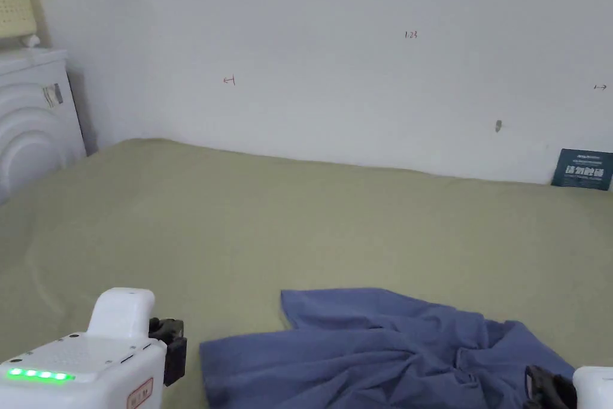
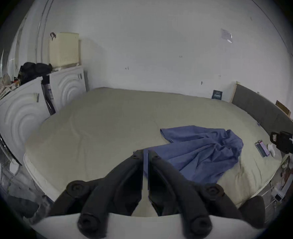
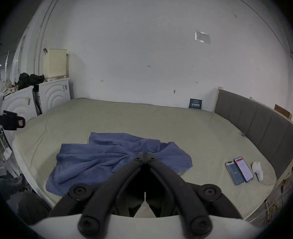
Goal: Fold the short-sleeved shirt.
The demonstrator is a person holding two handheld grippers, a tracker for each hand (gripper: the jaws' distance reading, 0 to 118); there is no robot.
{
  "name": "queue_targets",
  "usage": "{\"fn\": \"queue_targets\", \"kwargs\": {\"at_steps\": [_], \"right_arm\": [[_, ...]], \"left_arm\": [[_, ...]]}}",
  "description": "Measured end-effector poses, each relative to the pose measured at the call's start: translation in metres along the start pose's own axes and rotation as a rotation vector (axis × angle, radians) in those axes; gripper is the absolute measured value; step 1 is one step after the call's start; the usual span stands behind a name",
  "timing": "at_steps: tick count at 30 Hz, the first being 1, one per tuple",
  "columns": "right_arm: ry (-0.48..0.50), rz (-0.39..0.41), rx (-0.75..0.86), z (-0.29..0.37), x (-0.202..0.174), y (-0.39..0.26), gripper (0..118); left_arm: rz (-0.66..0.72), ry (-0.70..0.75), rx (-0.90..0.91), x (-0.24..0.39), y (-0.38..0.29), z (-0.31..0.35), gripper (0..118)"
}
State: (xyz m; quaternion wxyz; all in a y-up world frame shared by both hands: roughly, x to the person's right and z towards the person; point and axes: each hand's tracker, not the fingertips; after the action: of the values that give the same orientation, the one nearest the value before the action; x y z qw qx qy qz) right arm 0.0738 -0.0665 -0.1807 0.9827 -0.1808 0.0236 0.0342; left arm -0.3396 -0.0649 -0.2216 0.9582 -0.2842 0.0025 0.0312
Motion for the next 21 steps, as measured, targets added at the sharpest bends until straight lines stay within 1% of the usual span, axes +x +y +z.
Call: {"fn": "queue_targets", "kwargs": {"at_steps": [1, 3, 7, 8, 9, 10, 11, 12, 13, 15, 17, 19, 20, 21], "right_arm": [[-0.002, 0.002, -0.009, -0.004, 0.0, -0.002, 0], [-0.029, 0.01, -0.032, -0.014, 0.001, -0.007, 0], [-0.049, 0.011, -0.104, -0.042, 0.01, -0.021, 0], [-0.053, 0.018, -0.118, -0.048, 0.012, -0.025, 0], [-0.059, 0.023, -0.13, -0.054, 0.015, -0.029, 0], [-0.066, 0.027, -0.141, -0.061, 0.018, -0.033, 0], [-0.078, 0.03, -0.157, -0.068, 0.02, -0.038, 0], [-0.092, 0.032, -0.164, -0.073, 0.022, -0.043, 0], [-0.1, 0.032, -0.169, -0.078, 0.025, -0.047, 0], [-0.099, 0.03, -0.202, -0.086, 0.031, -0.053, 0], [-0.108, 0.027, -0.215, -0.091, 0.035, -0.059, 0], [-0.105, 0.02, -0.227, -0.093, 0.041, -0.062, 0], [-0.106, 0.009, -0.233, -0.093, 0.046, -0.063, 0], [-0.11, -0.003, -0.24, -0.095, 0.051, -0.062, 0]], "left_arm": [[-0.007, -0.009, -0.027, -0.001, 0.001, -0.019, 7], [-0.035, 0.021, -0.095, -0.004, 0.004, -0.062, 7], [0.003, -0.004, -0.275, -0.016, -0.001, -0.163, 7], [-0.009, -0.02, -0.331, -0.018, -0.003, -0.185, 9], [-0.024, -0.027, -0.375, -0.018, -0.005, -0.203, 18], [-0.044, 0.006, -0.405, -0.016, -0.009, -0.219, 42], [-0.062, 0.036, -0.397, -0.016, -0.014, -0.23, 88], [-0.08, 0.069, -0.396, -0.014, -0.015, -0.238, 110], [-0.092, 0.102, -0.391, -0.011, -0.016, -0.246, 112], [-0.097, 0.083, -0.401, -0.009, -0.017, -0.258, 112], [-0.118, 0.101, -0.438, -0.005, -0.018, -0.266, 112], [-0.08, 0.092, -0.452, -0.007, -0.016, -0.262, 110], [-0.063, 0.077, -0.454, -0.009, -0.013, -0.258, 106], [-0.042, 0.04, -0.457, -0.009, -0.011, -0.254, 94]]}}
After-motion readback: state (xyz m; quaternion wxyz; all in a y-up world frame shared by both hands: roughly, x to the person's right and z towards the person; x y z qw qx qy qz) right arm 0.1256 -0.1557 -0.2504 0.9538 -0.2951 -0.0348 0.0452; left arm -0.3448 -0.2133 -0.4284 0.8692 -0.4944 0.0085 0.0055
